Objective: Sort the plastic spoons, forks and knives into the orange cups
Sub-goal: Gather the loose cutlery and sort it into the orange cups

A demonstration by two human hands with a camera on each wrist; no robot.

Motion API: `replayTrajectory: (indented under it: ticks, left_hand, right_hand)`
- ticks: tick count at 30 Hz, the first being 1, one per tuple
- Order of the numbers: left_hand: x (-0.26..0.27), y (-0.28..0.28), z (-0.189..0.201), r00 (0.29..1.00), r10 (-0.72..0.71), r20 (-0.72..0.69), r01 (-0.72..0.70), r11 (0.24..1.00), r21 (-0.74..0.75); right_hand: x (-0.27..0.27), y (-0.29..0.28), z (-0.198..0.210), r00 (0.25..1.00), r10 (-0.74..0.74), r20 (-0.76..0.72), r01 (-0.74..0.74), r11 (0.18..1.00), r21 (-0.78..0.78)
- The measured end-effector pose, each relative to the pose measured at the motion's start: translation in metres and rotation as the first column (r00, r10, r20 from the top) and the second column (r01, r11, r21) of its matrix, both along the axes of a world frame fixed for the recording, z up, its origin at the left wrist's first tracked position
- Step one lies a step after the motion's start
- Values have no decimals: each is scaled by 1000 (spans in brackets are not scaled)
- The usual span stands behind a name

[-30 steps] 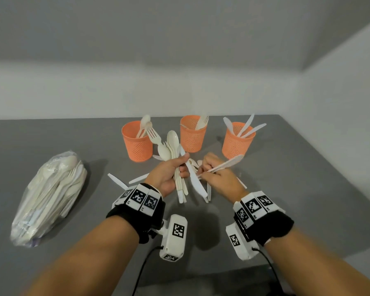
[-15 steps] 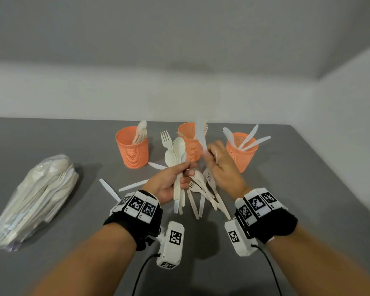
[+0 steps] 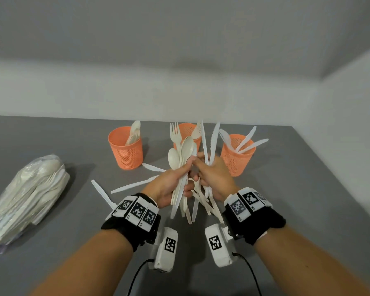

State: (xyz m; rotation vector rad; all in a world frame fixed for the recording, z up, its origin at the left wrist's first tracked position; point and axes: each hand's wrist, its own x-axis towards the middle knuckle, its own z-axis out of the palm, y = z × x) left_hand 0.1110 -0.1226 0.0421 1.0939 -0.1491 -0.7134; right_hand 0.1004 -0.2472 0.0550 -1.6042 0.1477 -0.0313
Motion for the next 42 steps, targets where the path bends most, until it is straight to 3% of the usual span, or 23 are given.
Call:
replayTrajectory:
  ticks: [4,7,9,11,14,18,22,26,28,31,32,34,36,38,39,42]
  left_hand:
    - [0,-5,0,997,81,-16,-81,997,21]
    - [4,-7,1,982,189,-25,-188,982,21]
    - [8,-4,-1,974,224,-4,-224,974,21]
    - [10,-3,-3,973,225,50,-227,973,47]
    - [8,-6,0,967,210,145,-221,973,64]
    - [3,-11,4,965,130,230,-153,985,85]
    - [2,-11,8,973,47,224,-71,992,100]
    - [4,-12,8,983,55,178,-77,990,120]
    - [6,-13,8,985,57,160,-77,989,123]
    - [9,-17,6,993,47,111,-52,997,48]
    - [10,-19,5,995,42,93,-43,999,10]
    - [11,-21,6,998,34,55,-30,997,-74]
    - [12,-19,8,999,33,18,-30,989,-143]
    - [14,-13,9,1000,6,11,-4,987,-160]
    - [16,-8,9,1000,-10,15,12,988,-157]
    - [21,6,6,1000,-16,11,17,990,-139]
  right_hand:
    - [1,-7,8,994,-97,44,90,987,130]
    - [16,-23,18,960,-258,113,253,966,59]
    - [26,-39,36,931,-324,168,311,945,102]
    - [36,-58,58,889,-368,273,331,928,171]
    - [56,-84,76,794,-417,443,419,903,98]
    - [81,-101,62,771,-397,498,481,875,-47]
    - [95,-107,27,869,-314,383,387,913,-131]
    - [100,-113,15,951,-180,252,248,929,-275]
    - [100,-111,20,939,-151,309,255,908,-332]
    - [91,-98,38,822,-122,557,374,853,-364]
    - [86,-89,46,799,-101,593,361,869,-338]
    - [73,-69,52,855,-11,518,211,921,-329]
    - [59,-50,48,951,160,265,-47,920,-388]
    - [48,-37,39,949,316,13,-290,883,-368]
    - [45,-31,34,929,369,-38,-360,874,-325]
    - [42,-16,31,935,352,-36,-354,929,-108]
